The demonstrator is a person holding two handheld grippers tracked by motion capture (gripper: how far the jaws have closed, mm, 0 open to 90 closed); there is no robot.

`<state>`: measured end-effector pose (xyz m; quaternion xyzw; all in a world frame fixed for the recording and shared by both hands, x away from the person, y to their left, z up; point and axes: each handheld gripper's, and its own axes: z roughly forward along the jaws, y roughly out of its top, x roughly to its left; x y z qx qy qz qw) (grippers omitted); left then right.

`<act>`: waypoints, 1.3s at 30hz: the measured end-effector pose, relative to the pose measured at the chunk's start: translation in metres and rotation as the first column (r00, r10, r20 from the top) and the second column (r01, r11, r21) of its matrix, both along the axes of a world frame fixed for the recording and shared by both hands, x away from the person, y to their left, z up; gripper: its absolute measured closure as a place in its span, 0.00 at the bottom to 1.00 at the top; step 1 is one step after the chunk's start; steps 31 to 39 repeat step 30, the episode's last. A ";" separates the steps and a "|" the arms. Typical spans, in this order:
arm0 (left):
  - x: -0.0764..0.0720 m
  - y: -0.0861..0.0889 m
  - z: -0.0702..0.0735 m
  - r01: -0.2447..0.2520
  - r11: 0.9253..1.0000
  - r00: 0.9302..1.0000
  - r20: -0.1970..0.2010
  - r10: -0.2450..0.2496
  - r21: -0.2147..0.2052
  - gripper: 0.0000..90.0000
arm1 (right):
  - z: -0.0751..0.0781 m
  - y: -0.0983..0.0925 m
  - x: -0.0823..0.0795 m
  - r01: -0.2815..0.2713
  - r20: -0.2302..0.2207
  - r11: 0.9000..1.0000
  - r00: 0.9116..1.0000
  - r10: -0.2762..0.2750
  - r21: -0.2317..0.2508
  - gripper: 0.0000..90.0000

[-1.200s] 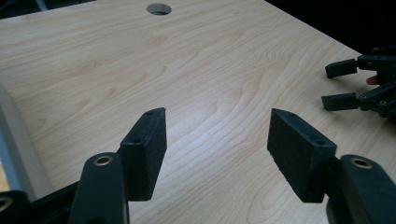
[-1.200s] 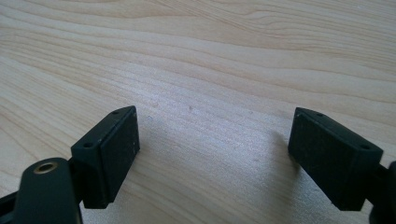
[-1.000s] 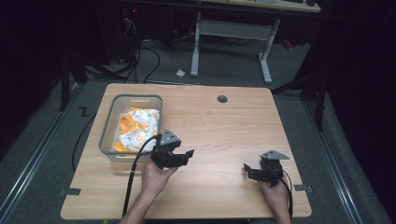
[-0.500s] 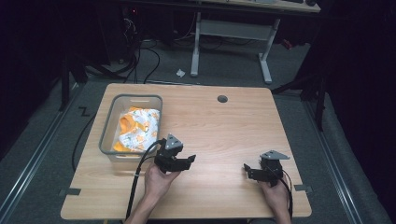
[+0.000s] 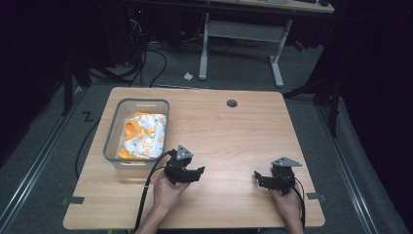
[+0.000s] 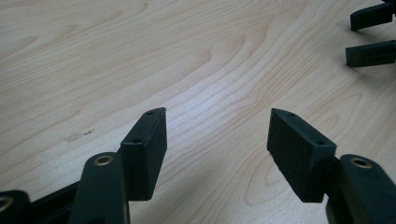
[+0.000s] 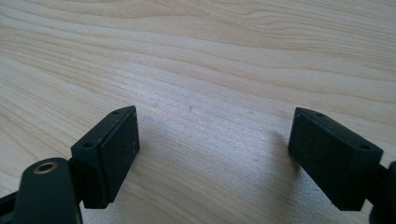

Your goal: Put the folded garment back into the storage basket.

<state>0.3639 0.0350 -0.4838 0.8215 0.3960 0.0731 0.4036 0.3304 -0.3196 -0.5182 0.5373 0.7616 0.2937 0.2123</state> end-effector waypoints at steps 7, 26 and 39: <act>0.001 -0.003 -0.011 0.000 1.000 1.000 -0.012 0.000 0.023 0.43 | 0.000 0.000 0.000 -0.001 -0.001 1.000 1.000 0.001 0.000 0.18; 0.004 -0.008 -0.041 -0.051 0.991 0.994 0.098 0.040 0.120 0.36 | 0.000 0.000 0.000 0.000 0.000 1.000 1.000 0.000 0.000 0.18; 0.004 -0.008 -0.041 -0.057 0.991 0.994 0.097 0.045 0.120 0.35 | 0.000 0.000 0.000 0.000 0.000 1.000 1.000 0.000 0.000 0.18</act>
